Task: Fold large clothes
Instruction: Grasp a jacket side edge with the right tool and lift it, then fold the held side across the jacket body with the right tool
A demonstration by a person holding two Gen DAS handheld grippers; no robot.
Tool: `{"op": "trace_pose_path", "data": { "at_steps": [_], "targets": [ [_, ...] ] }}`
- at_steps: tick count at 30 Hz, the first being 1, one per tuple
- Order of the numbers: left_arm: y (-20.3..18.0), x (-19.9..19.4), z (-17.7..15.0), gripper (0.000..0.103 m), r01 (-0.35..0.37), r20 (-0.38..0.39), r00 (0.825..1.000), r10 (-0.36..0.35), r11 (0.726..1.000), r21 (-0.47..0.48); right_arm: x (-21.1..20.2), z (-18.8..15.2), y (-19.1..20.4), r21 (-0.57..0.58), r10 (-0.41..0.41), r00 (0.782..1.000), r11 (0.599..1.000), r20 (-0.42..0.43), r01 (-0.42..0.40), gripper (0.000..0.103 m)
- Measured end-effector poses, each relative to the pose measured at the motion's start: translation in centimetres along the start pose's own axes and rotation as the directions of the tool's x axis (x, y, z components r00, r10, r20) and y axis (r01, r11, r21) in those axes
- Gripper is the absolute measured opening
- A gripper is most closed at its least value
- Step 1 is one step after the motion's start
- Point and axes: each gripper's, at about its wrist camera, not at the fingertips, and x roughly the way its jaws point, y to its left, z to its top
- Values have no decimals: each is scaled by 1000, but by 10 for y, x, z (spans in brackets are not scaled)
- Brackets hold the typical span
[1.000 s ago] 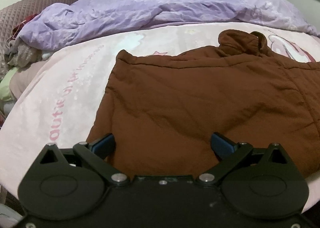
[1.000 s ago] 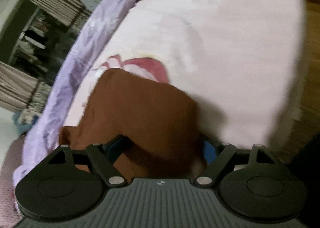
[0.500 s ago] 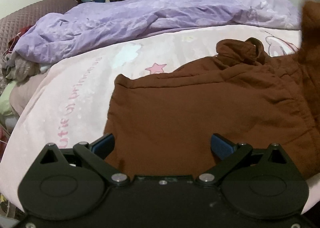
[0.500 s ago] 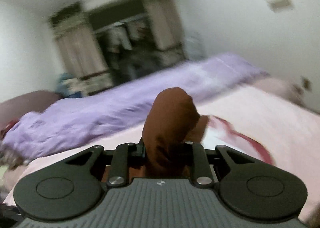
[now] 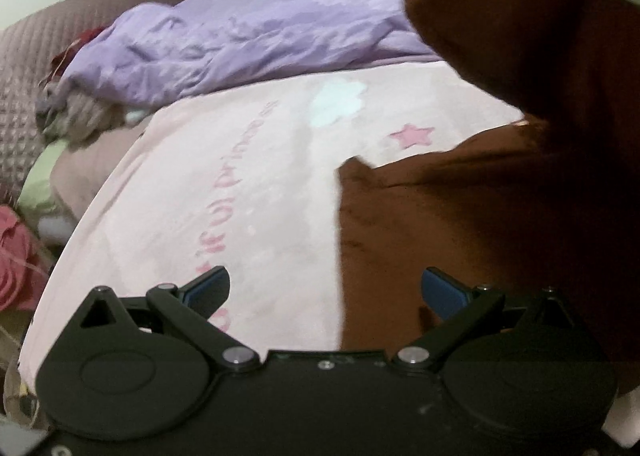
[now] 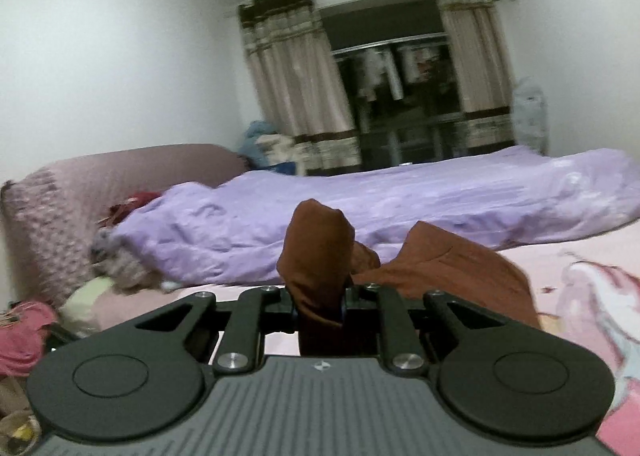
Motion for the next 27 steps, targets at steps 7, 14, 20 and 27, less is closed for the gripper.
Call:
{"op": "trace_pose_path", "data": {
  "at_steps": [7,14,20,27],
  "targets": [
    [32,4,-12,103,-26,-25,999,25,998,-57,-3,-15,42,-58,66,997,996,-31,-68,18],
    [39,16,-39,103,-20,-93,996,12,997,-78,46,-82,28,-1,15,949,1000,-314,-16,18],
    [35,18,-49,103,-19,-108,994,11,997,-75,52,-116,26,43,16,913,999,-408,1,18],
    [38,12,-55,103,-15,-102,995,5,996,-92,46,-111,28,56,22,914,998,-404,1,18]
  ]
}}
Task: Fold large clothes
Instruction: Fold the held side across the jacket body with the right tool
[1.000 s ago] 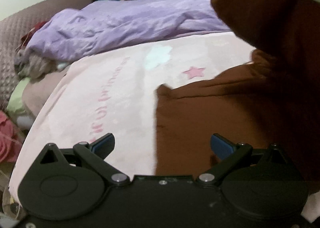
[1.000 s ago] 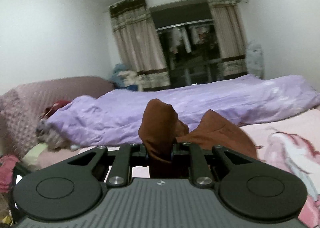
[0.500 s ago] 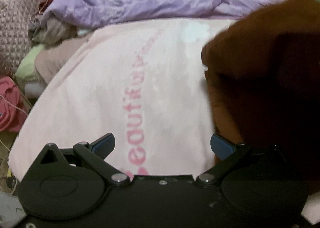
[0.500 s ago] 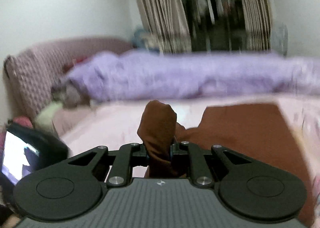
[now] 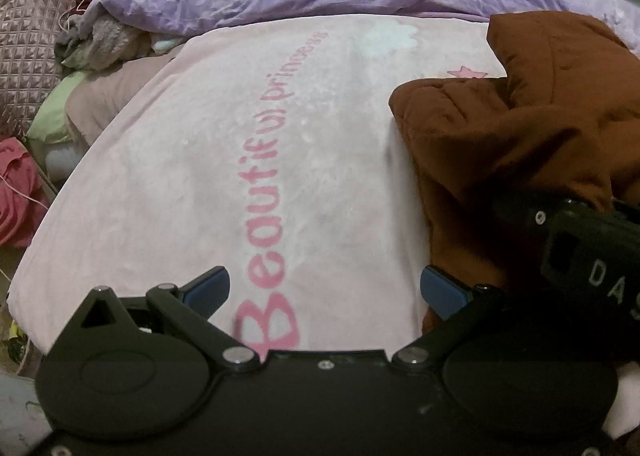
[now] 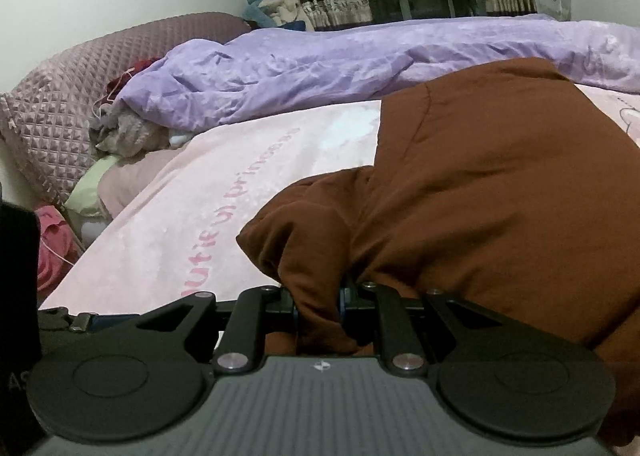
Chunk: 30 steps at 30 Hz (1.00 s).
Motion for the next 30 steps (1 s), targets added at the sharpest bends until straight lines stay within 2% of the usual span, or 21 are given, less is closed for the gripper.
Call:
{"op": "trace_pose_path", "data": {
  "at_steps": [3,10,13,17,18,20,22,23,25,26,27,28,29,30],
  "targets": [
    [2,-2,0,103,0,5,1000,0,1000,-8,0,6,9,-11,1,999,1000,39,0,18],
    [5,-5,2,103,1,14,1000,-1,1000,-17,-41,25,9,7,16,986,1000,168,-18,19],
    [4,-4,2,103,0,13,1000,1,1000,-23,-35,27,1,36,27,989,999,144,-32,19],
    [4,-4,0,103,-8,6,1000,8,1000,-27,4,9,-3,34,36,999,999,17,-37,21],
    [4,-4,-2,103,-14,1,1000,14,999,-29,10,4,-2,27,43,999,999,-7,-43,24],
    [6,-6,-3,103,-17,-8,1000,17,999,-47,6,4,5,-19,46,999,999,2,-46,33],
    [9,-21,0,103,-3,10,1000,4,997,-77,-8,13,11,-53,67,998,996,11,-66,48],
    [10,-34,4,103,21,40,999,-17,996,-91,-19,20,11,-53,95,995,994,13,-94,53],
    [11,-62,13,103,65,111,992,-53,992,-106,-43,35,4,-19,174,984,985,39,-173,73],
    [9,-79,20,103,84,163,984,-67,991,-100,-57,42,-2,7,214,975,977,66,-215,74],
    [6,-91,25,103,88,195,978,-70,992,-88,-69,48,-8,26,235,967,971,93,-239,74],
    [1,-104,32,103,94,234,969,-75,993,-69,-81,54,-15,44,243,963,967,121,-249,66],
    [-3,-113,37,103,109,266,960,-90,993,-56,-94,60,-23,62,238,959,966,154,-250,56],
    [-7,-118,42,103,123,285,953,-105,991,-48,-102,63,-31,74,219,959,969,181,-235,34]
  ]
}}
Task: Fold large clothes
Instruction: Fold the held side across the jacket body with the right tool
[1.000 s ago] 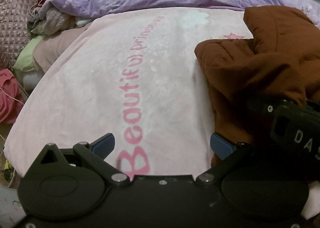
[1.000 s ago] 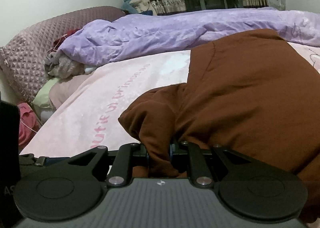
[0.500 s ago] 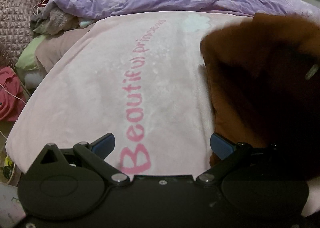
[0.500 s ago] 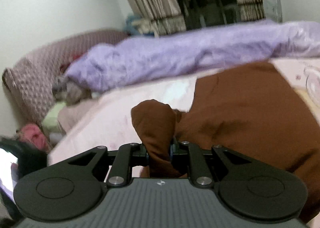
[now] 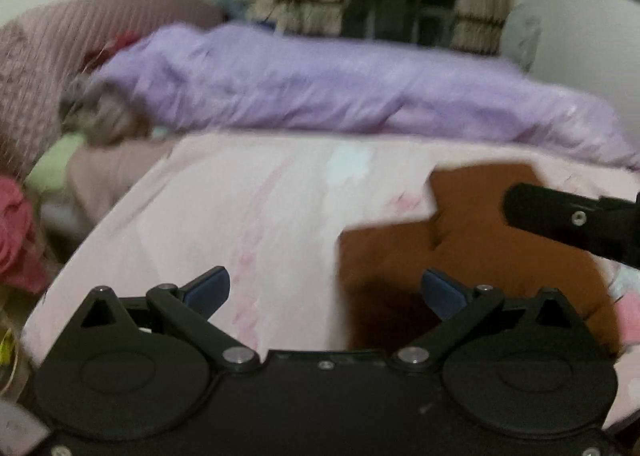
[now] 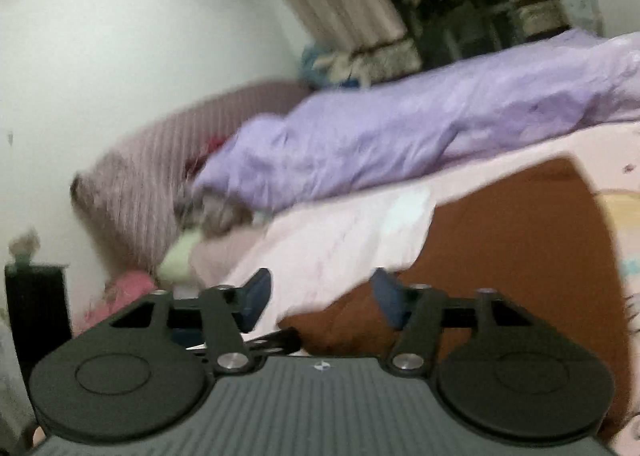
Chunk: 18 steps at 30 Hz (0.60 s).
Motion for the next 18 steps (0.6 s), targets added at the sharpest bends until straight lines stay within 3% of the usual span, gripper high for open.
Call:
{"op": "trace_pose_path", "data": {
  "at_steps": [1,2,4,7,10,12,13,16,18],
  "targets": [
    [-5,-1,4,103,9,9,1000,-9,1000,5,-9,6,-7,5,-39,999,999,25,39,21],
    [-11,-1,7,103,18,19,1000,-18,1000,13,-14,8,-14,3,-79,996,997,39,79,17],
    [-22,7,12,103,42,21,999,-42,999,19,-16,10,-35,9,-181,982,983,50,181,14],
    [-36,30,12,103,62,1,998,-62,998,17,2,0,-72,53,-286,958,956,-32,288,14],
    [-57,73,-7,103,-21,-103,994,31,995,102,34,-30,-104,120,-265,950,951,-166,286,11],
    [-66,102,-35,103,-97,-156,979,131,973,210,44,-45,-113,167,-216,958,954,-190,248,0],
    [-62,107,-46,103,-91,-155,980,123,975,201,46,-46,-113,173,-196,959,957,-204,232,0],
    [-29,103,-58,103,-11,-165,986,13,1000,12,38,-30,-113,198,-136,968,964,-210,178,0],
    [-23,101,-57,103,13,-169,986,-14,1000,-10,29,-20,-102,114,-215,963,965,-164,235,5]
  ]
}}
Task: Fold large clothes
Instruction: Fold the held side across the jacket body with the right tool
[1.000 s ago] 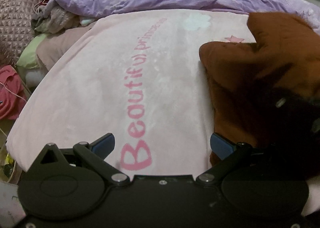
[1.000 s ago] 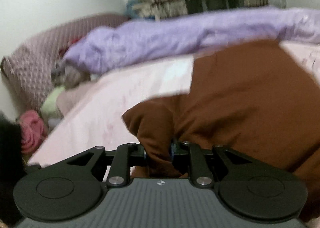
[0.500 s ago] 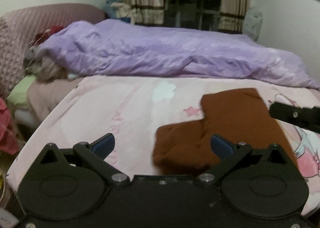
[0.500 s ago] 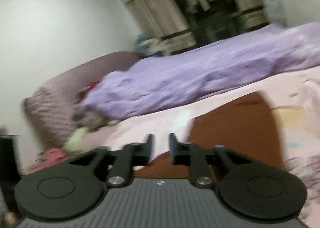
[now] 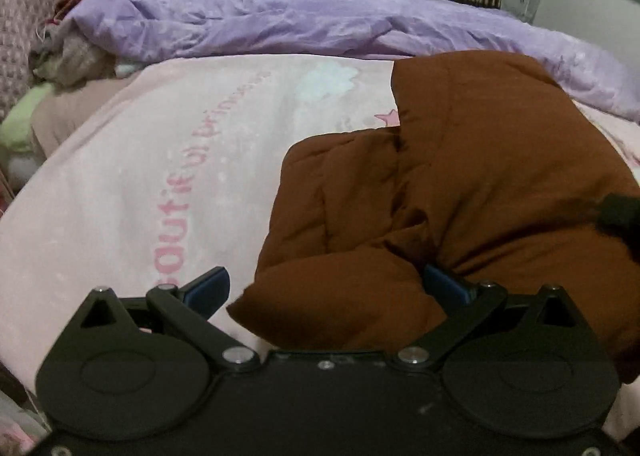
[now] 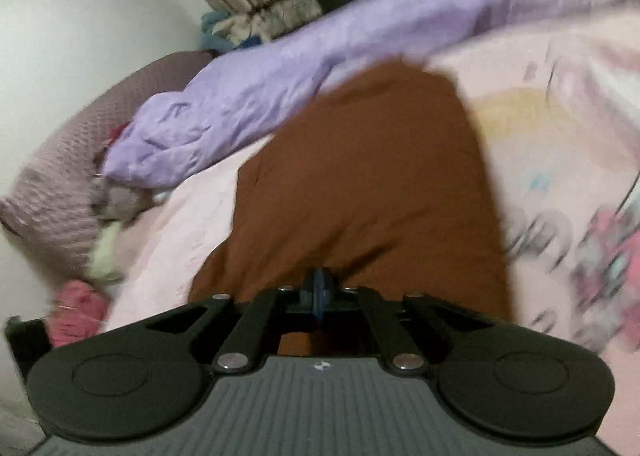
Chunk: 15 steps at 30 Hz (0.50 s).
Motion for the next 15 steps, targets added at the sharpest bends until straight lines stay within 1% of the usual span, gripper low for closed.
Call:
{"op": "trace_pose_path", "data": {
  "at_steps": [1,3,4,6,8,11,15],
  "targets": [
    [-2,-1,-1,103,1,2,1000,-1,1000,5,-6,2,7,-58,-57,997,997,47,60,7],
    [-5,-3,-2,103,-11,13,1000,11,1000,18,-8,3,13,-128,-138,984,980,113,152,7],
    [-6,-3,-4,103,-14,17,1000,13,1000,17,-4,1,11,-139,-171,979,973,108,185,7],
    [-4,-2,-8,103,-9,16,1000,9,1000,4,17,-5,4,-142,-195,979,969,53,201,6],
    [-2,1,-11,103,-5,15,1000,5,1000,-1,29,-15,1,-166,-226,973,959,51,231,6],
    [-3,-3,-13,103,-13,17,1000,13,1000,12,29,-16,16,-193,-256,965,945,59,263,7],
    [-4,-3,-13,103,-16,20,1000,15,1000,14,22,-15,16,-194,-259,964,945,54,265,7]
  ]
}}
